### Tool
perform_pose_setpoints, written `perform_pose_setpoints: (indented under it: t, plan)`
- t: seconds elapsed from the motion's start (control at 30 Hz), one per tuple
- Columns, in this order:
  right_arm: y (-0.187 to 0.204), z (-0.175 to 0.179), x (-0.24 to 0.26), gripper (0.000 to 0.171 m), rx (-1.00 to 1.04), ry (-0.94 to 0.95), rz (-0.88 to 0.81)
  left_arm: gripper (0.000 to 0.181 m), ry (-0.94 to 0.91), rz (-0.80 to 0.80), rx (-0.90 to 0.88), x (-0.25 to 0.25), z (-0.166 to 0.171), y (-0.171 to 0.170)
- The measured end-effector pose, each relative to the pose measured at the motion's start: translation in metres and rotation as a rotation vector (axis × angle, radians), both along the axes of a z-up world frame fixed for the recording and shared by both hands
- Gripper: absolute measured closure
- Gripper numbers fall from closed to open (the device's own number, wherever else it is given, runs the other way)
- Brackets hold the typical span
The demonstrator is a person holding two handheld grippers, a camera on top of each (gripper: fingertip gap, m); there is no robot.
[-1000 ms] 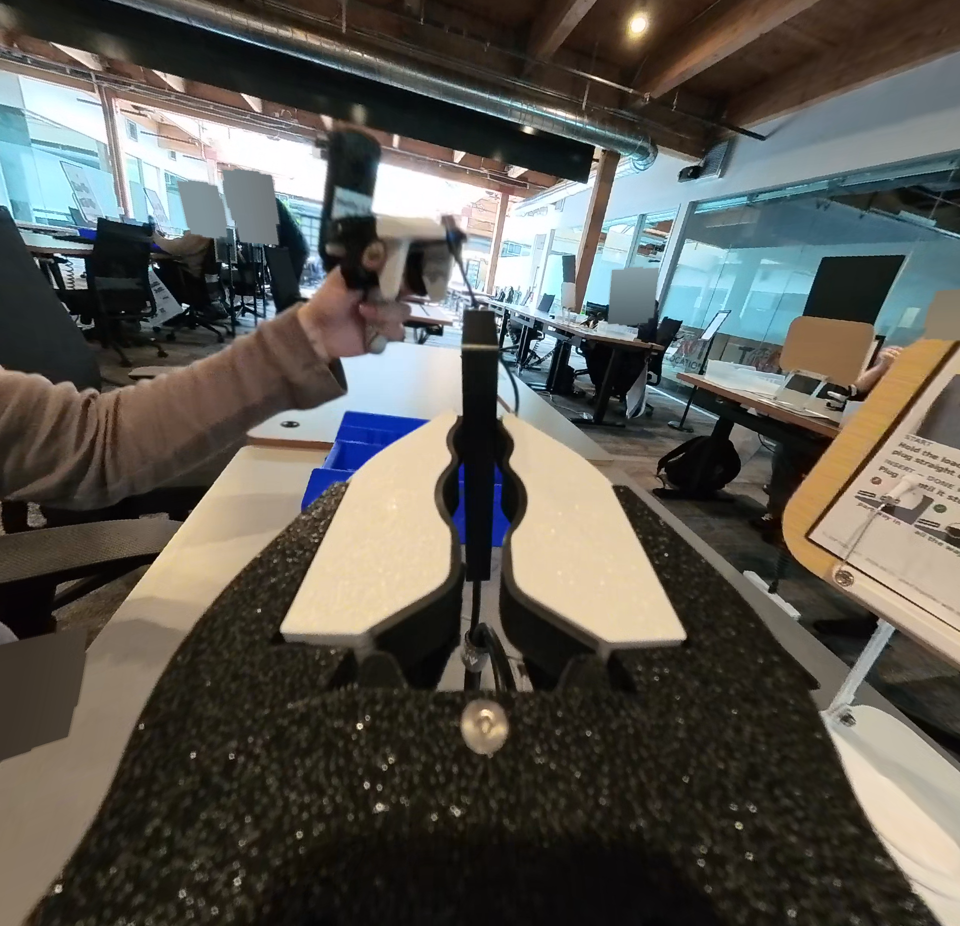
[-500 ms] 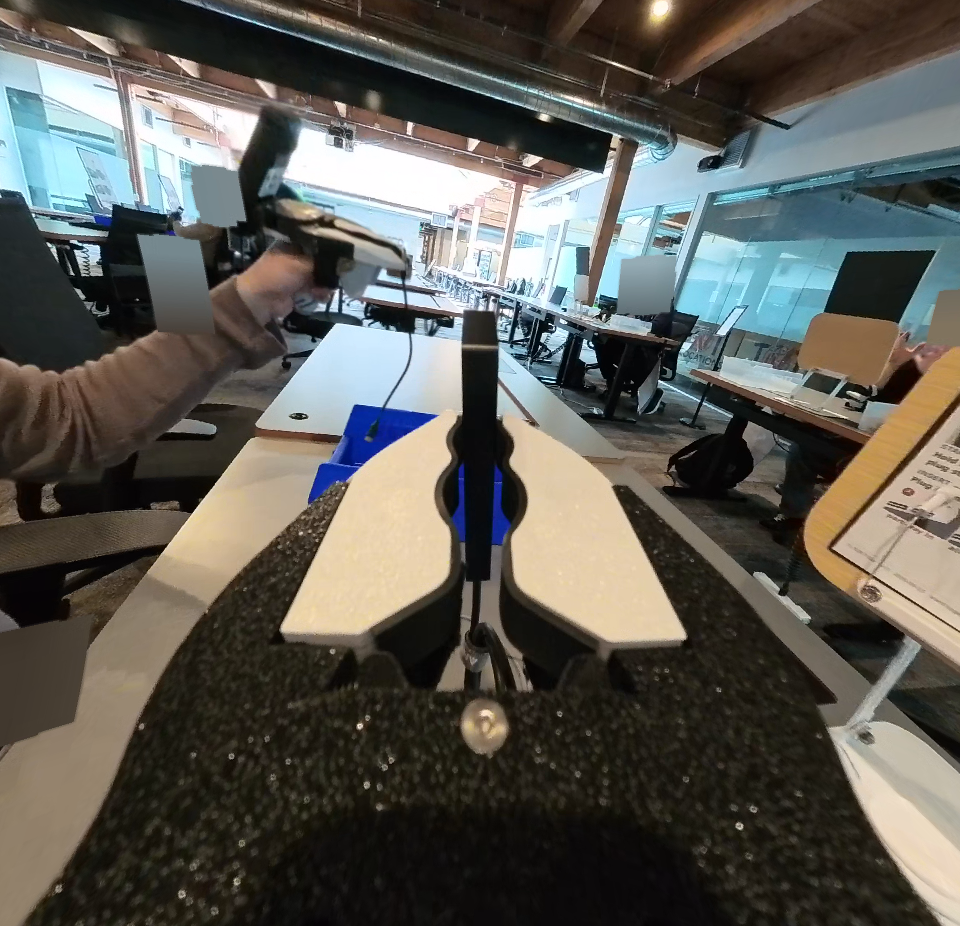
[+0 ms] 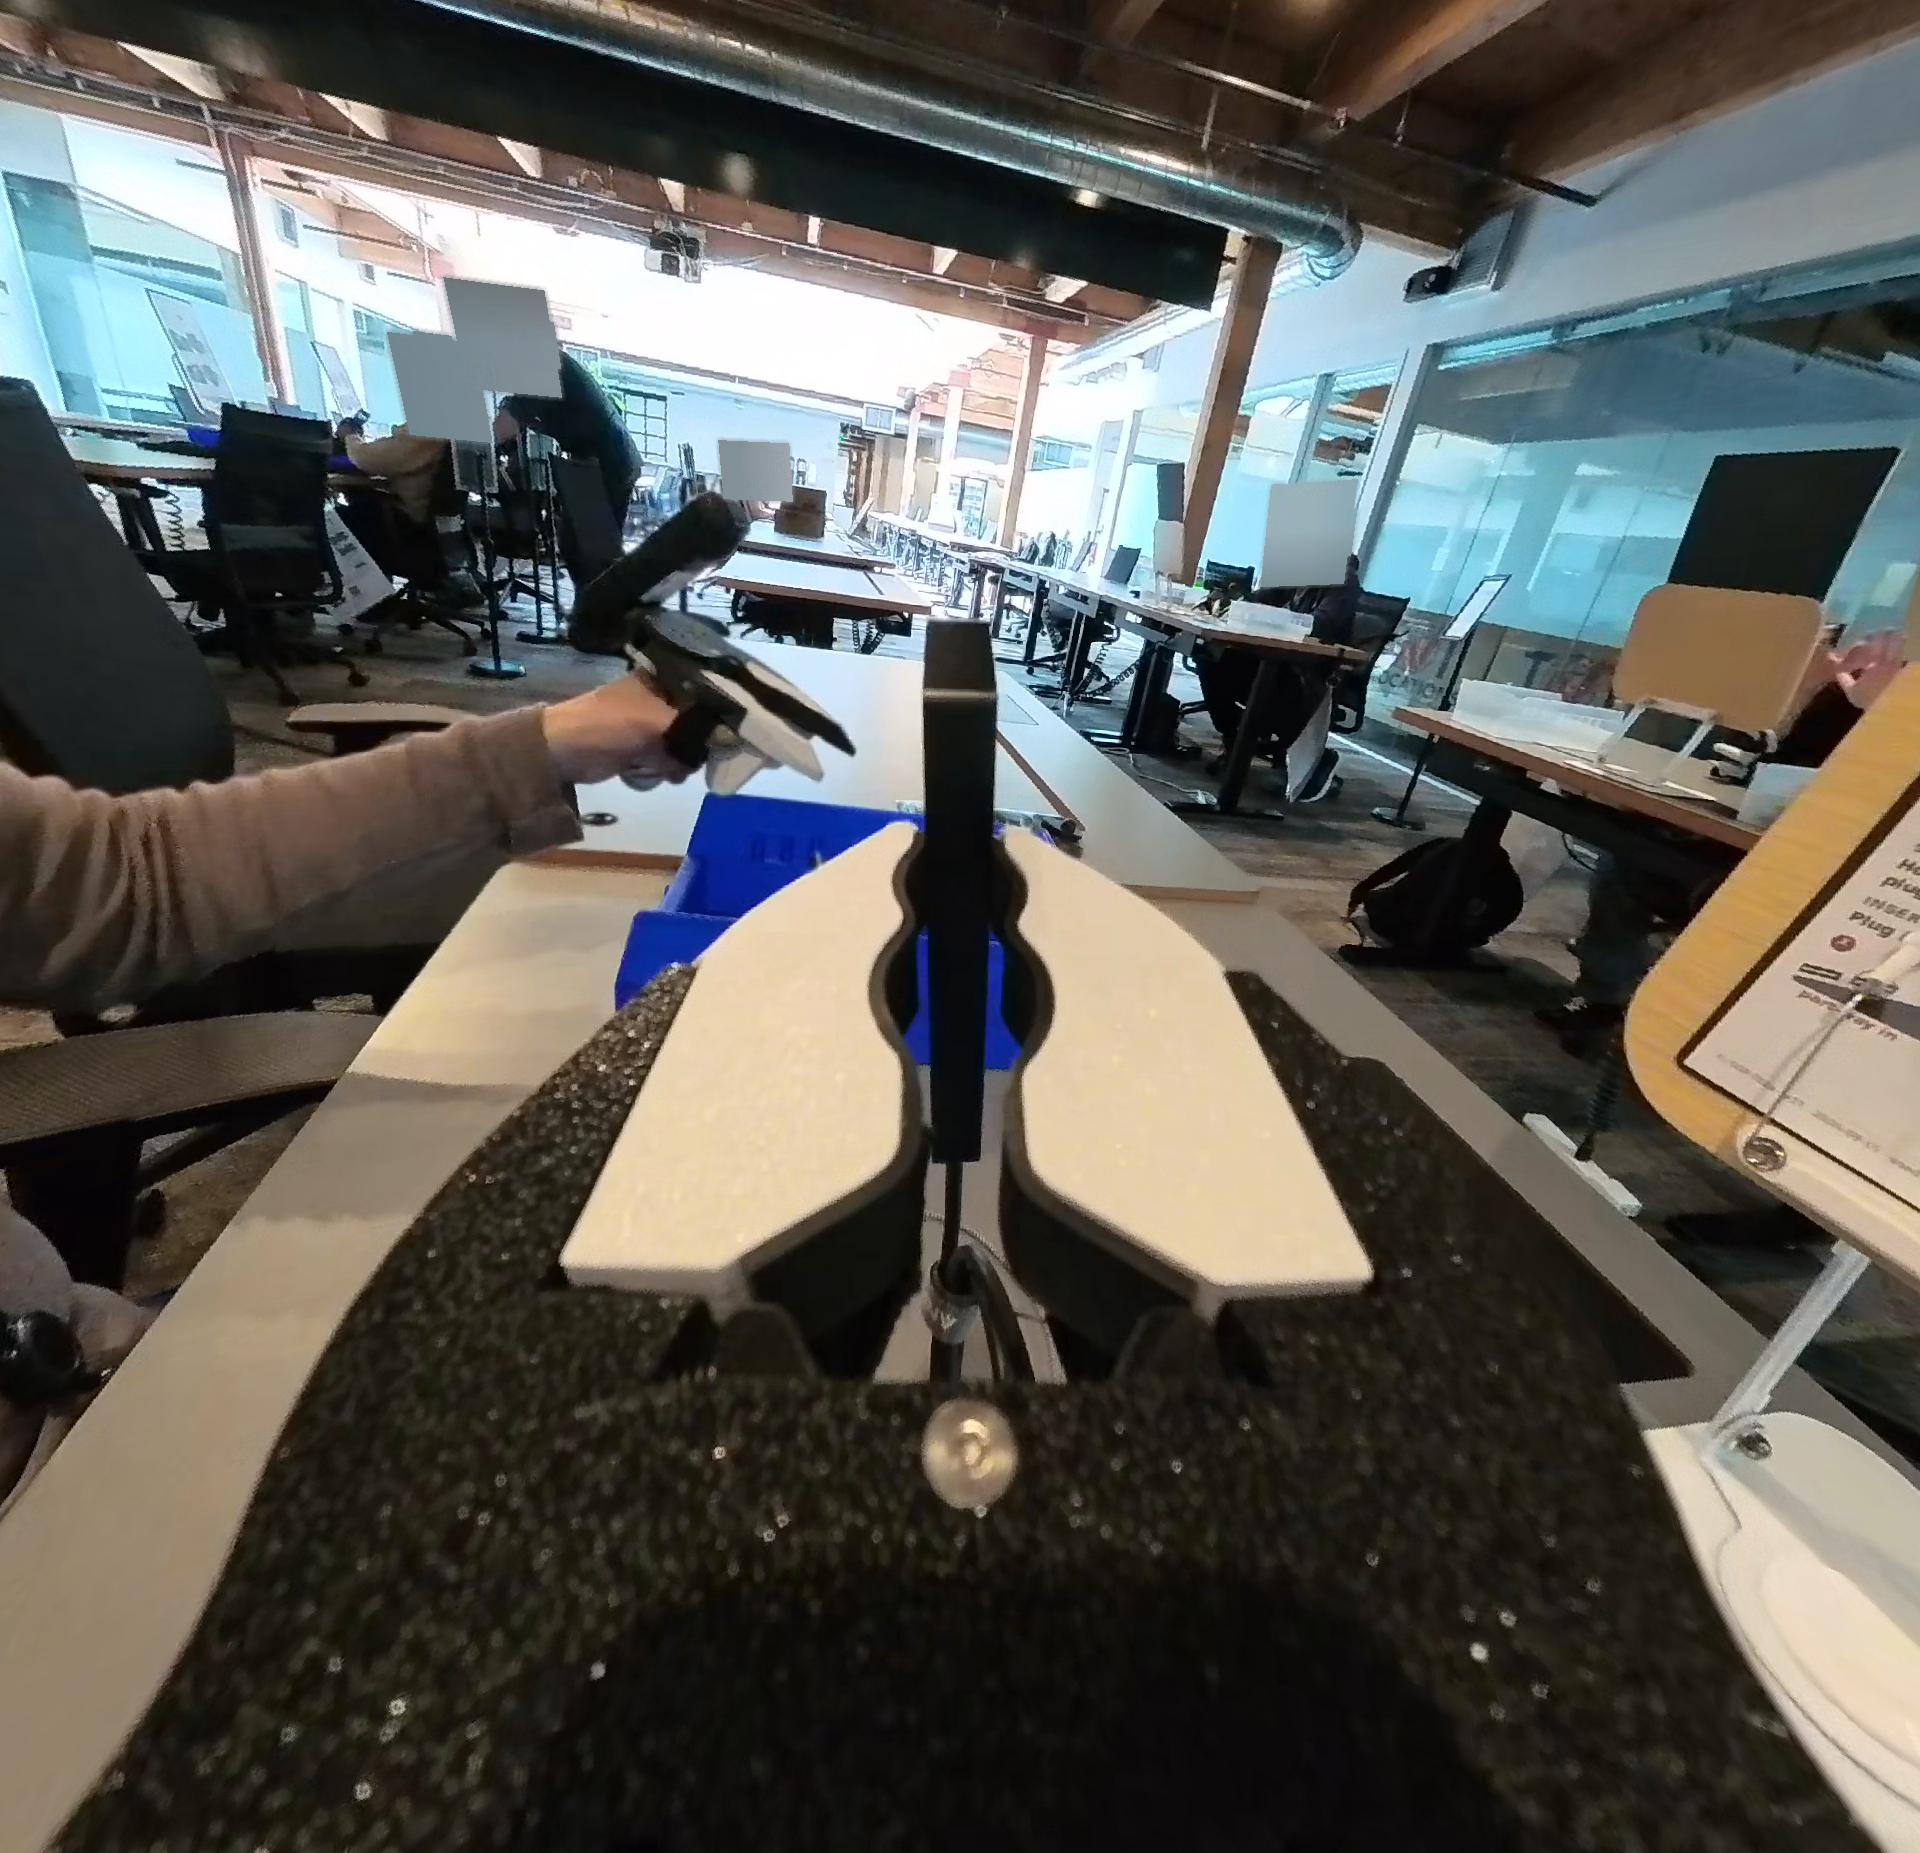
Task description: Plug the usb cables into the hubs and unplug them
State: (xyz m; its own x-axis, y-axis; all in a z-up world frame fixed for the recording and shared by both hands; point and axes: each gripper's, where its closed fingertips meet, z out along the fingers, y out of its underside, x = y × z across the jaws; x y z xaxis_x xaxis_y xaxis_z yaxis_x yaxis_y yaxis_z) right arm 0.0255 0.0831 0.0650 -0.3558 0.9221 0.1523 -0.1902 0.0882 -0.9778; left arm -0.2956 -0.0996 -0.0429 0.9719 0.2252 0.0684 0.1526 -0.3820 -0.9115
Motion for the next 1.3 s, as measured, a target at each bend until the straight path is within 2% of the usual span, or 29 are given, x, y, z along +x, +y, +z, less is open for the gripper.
perform_pose_setpoints:
  t: [0.03,0.07,0.13,0.2,0.3,0.4,0.53,0.63,0.73,0.8,0.9,0.97,1.03,1.07,1.17,1.3]
  plan:
    - [0.001,-0.001,-0.001,0.161,-0.003,-0.003,0.0,0.102,-0.006,-0.014,0.04,0.009,0.006,0.006]
    - [0.001,-0.002,-0.001,0.161,-0.005,-0.005,0.0,0.101,-0.001,-0.041,0.084,0.022,0.014,0.013]
    - [0.002,-0.003,-0.003,0.161,-0.009,-0.011,0.001,0.108,0.024,-0.15,0.118,0.062,0.026,0.031]
    - [0.003,-0.005,-0.006,0.161,-0.013,-0.02,0.002,0.112,0.067,-0.259,0.064,0.104,0.024,0.053]
    - [0.003,-0.009,-0.009,0.161,-0.015,-0.032,0.005,0.114,0.135,-0.404,-0.027,0.164,0.006,0.092]
    - [0.003,-0.011,-0.012,0.162,-0.017,-0.043,0.006,0.116,0.173,-0.477,-0.189,0.195,-0.03,0.129]
    - [0.005,-0.013,-0.012,0.161,-0.02,-0.046,0.004,0.13,0.176,-0.486,-0.496,0.194,-0.094,0.156]
    - [0.006,-0.011,-0.009,0.161,-0.027,-0.033,0.008,0.137,0.131,-0.46,-0.611,0.185,-0.123,0.166]
    - [0.009,-0.01,-0.006,0.162,-0.037,-0.023,0.008,0.15,0.156,-0.442,-0.599,0.175,-0.128,0.185]
    - [0.013,-0.011,-0.004,0.161,-0.049,-0.018,0.004,0.158,0.098,-0.409,-0.584,0.173,-0.127,0.201]
    - [0.019,-0.011,0.0,0.162,-0.064,-0.007,-0.007,0.146,-0.083,-0.408,-0.574,0.183,-0.125,0.228]
    - [0.022,-0.009,0.004,0.161,-0.066,0.003,-0.017,0.142,-0.137,-0.429,-0.59,0.187,-0.13,0.241]
    - [0.024,-0.007,0.01,0.162,-0.068,0.02,-0.024,0.135,-0.124,-0.399,-0.641,0.183,-0.139,0.248]
    - [0.025,-0.005,0.013,0.162,-0.071,0.031,-0.025,0.138,-0.111,-0.404,-0.632,0.185,-0.14,0.253]
    - [0.028,0.001,0.023,0.162,-0.084,0.074,-0.019,0.151,-0.033,-0.419,-0.579,0.196,-0.14,0.266]
    - [0.028,0.008,0.034,0.161,-0.105,0.128,0.007,0.172,0.074,-0.544,-0.61,0.228,-0.146,0.267]
